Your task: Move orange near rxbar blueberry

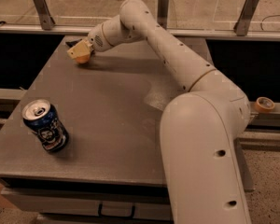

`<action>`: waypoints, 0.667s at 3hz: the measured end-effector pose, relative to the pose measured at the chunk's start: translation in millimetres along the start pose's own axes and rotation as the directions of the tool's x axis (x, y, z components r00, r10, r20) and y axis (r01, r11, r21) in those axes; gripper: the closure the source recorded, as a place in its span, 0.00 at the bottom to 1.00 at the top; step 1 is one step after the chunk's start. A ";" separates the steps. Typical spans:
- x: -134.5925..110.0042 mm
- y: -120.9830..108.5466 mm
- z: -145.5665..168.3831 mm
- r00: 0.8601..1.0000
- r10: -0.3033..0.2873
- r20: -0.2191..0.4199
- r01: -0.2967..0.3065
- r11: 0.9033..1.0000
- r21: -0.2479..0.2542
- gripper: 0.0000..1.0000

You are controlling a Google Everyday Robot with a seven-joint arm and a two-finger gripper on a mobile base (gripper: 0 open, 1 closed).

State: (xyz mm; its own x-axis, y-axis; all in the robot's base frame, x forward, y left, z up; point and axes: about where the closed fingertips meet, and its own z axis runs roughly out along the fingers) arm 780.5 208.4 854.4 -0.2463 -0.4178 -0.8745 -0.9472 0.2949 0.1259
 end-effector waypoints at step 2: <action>6.4 -4.6 -7.5 1.000 -0.008 0.012 0.008 1.000 -0.022 0.12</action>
Offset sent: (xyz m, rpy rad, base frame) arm 0.0061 -0.0246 0.0056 0.0299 -0.0180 0.0193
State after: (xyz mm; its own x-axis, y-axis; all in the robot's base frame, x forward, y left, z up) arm 781.7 197.9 851.7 -0.2365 -0.4096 -0.8811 -0.9534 0.2728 0.1290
